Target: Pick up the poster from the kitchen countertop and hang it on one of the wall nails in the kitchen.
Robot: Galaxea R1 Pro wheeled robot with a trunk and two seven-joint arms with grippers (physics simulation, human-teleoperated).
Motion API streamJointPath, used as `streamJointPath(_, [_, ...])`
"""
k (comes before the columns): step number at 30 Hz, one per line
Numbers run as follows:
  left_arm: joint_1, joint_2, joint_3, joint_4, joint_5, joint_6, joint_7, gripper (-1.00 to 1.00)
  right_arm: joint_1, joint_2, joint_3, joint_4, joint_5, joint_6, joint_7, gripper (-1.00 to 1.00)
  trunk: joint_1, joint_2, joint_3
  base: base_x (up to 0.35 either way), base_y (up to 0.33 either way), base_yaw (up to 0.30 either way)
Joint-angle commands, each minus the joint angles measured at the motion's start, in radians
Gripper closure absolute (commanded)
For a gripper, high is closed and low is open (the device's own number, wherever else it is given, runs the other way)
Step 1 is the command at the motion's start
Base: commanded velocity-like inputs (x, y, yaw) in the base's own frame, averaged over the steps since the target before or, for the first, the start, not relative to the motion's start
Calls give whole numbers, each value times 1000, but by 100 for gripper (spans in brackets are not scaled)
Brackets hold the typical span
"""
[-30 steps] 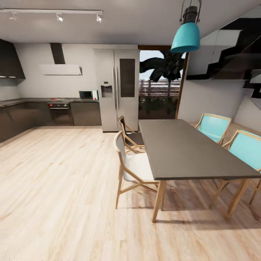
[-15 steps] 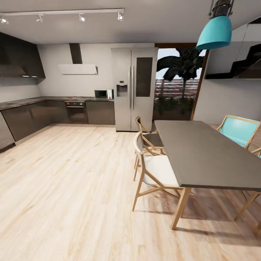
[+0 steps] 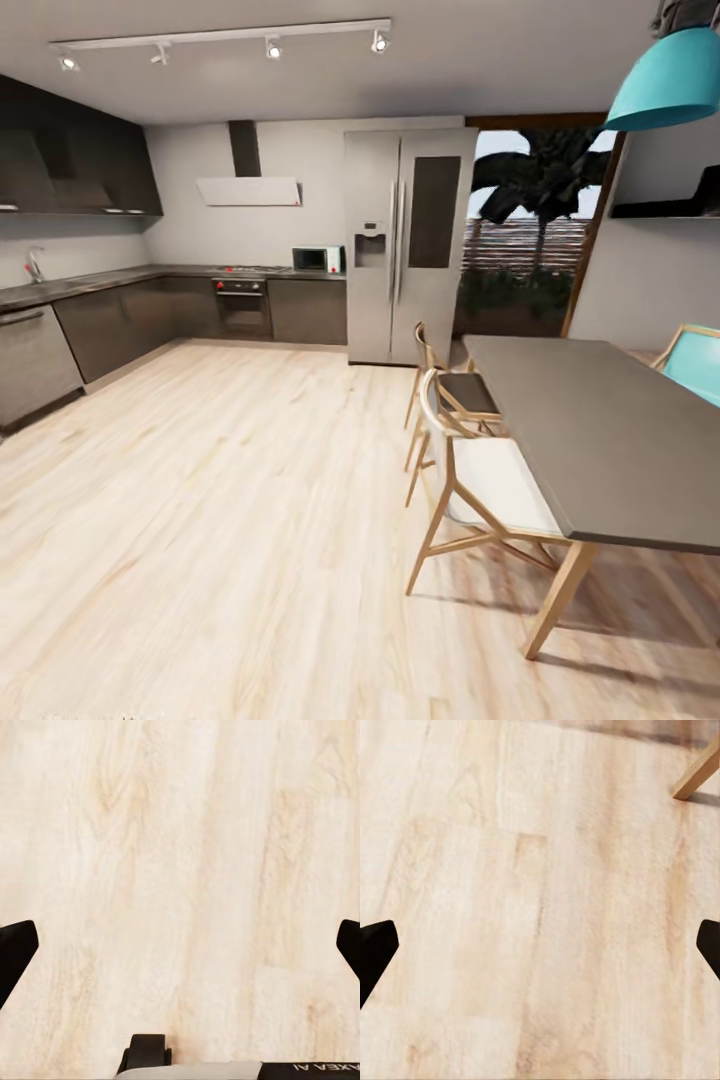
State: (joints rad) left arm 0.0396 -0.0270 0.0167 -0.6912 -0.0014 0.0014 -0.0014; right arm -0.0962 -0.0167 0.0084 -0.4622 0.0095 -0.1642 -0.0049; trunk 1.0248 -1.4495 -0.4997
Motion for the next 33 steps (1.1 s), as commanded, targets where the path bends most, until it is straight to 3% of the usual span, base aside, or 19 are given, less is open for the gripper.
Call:
streamJointPath(1, [0,-1,2,-1,0,0,0,-100,0,0,1,0,1,-3,-1,-100,0,-1,-1,107,280,274])
streamJointPath(17, [0,-1,2,-1,0,0,0,-100,0,1,1,0,1,-4,-3,-100,0,-1,-1,115,279,278])
streamJointPath(33, [0,-1,2,-1,1,0,1,-100,0,1,1,0,1,-4,-4,-100,0,-1,-1,239,233,278])
